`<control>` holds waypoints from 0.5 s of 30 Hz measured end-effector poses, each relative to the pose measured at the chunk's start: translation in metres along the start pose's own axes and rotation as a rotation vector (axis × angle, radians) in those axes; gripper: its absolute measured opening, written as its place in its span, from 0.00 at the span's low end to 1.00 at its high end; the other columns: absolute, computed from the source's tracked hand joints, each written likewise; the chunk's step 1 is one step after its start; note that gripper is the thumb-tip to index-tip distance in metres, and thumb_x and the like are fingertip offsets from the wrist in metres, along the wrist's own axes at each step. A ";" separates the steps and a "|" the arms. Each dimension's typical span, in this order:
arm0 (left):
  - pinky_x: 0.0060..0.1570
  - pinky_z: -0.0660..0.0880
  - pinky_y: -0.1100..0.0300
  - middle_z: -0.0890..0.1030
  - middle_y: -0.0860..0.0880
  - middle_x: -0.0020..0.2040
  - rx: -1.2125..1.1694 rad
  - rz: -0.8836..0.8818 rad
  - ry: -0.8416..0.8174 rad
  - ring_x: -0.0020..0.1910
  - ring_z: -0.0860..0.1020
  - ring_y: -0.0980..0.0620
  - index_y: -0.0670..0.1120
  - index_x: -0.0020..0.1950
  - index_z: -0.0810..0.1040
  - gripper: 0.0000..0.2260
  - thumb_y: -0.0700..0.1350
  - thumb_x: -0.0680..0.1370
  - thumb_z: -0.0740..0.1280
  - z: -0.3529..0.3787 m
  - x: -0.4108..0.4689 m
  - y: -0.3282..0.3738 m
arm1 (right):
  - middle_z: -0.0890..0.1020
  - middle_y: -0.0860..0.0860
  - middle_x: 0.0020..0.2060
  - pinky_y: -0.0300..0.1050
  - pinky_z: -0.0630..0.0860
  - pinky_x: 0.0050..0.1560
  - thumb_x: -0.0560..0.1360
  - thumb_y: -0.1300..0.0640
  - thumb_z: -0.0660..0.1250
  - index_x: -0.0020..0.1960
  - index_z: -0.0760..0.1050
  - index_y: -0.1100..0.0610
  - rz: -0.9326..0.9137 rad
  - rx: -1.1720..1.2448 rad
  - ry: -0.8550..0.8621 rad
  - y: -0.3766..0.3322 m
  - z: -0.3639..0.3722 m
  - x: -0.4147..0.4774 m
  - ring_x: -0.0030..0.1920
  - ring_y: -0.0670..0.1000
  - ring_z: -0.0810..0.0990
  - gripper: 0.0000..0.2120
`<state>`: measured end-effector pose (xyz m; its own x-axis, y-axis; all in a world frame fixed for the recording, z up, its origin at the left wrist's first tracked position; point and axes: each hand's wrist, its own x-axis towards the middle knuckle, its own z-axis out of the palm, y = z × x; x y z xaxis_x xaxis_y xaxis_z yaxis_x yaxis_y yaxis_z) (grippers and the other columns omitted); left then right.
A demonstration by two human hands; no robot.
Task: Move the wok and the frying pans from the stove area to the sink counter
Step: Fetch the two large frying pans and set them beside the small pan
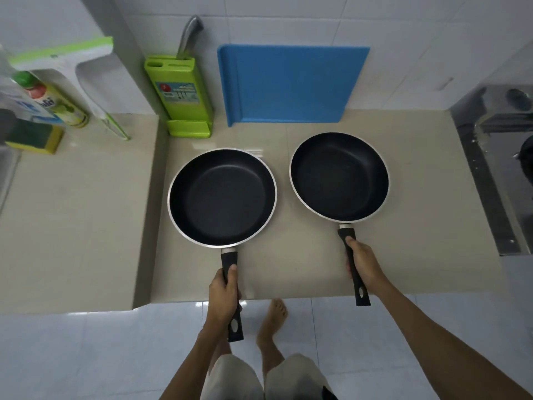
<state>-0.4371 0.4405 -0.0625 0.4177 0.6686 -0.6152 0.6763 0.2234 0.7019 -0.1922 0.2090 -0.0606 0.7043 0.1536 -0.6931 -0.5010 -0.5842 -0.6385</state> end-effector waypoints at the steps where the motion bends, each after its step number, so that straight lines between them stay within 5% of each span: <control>1: 0.25 0.74 0.66 0.78 0.41 0.35 -0.002 0.005 -0.003 0.30 0.77 0.48 0.39 0.51 0.75 0.16 0.51 0.85 0.58 -0.005 -0.003 0.005 | 0.76 0.53 0.24 0.43 0.73 0.25 0.82 0.44 0.59 0.39 0.73 0.58 -0.016 -0.017 0.004 -0.004 0.000 -0.004 0.22 0.48 0.74 0.21; 9: 0.21 0.72 0.65 0.76 0.43 0.30 -0.009 0.087 0.012 0.20 0.74 0.57 0.35 0.46 0.76 0.19 0.49 0.85 0.59 -0.041 -0.055 0.050 | 0.75 0.54 0.25 0.43 0.71 0.27 0.83 0.44 0.59 0.39 0.73 0.58 -0.070 -0.046 -0.038 -0.042 -0.014 -0.061 0.22 0.50 0.72 0.21; 15: 0.20 0.71 0.60 0.76 0.45 0.29 -0.026 0.135 0.012 0.18 0.72 0.54 0.37 0.47 0.75 0.19 0.52 0.84 0.59 -0.084 -0.083 0.068 | 0.75 0.50 0.22 0.43 0.70 0.25 0.82 0.45 0.60 0.39 0.74 0.57 -0.110 -0.031 -0.043 -0.055 -0.006 -0.102 0.20 0.50 0.71 0.19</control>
<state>-0.4766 0.4596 0.0659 0.4963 0.7023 -0.5103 0.5983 0.1492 0.7873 -0.2339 0.2209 0.0470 0.7317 0.2514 -0.6335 -0.4058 -0.5862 -0.7013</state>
